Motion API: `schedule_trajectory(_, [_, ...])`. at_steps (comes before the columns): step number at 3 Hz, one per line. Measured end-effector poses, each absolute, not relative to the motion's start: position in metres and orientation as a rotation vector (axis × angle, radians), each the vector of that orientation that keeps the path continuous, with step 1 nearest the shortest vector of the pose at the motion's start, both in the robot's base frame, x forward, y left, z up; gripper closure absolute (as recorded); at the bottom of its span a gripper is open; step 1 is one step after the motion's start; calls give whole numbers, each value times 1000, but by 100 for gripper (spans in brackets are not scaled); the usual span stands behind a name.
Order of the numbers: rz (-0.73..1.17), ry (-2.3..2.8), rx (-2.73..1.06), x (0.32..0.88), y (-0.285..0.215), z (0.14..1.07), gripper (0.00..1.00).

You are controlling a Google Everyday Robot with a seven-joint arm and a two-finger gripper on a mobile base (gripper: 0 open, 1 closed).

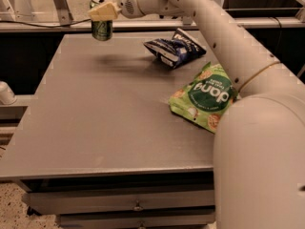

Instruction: Pick green can

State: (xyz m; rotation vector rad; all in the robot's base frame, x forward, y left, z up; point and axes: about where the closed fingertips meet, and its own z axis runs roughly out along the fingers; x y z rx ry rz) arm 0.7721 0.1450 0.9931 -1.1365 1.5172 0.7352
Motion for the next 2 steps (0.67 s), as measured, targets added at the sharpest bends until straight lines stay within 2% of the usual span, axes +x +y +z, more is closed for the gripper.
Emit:
schedule_trajectory(1, [837,1412,-1105,736,149,1026,100])
schedule_trajectory(2, [835,1413,-1106,737,149,1025,100])
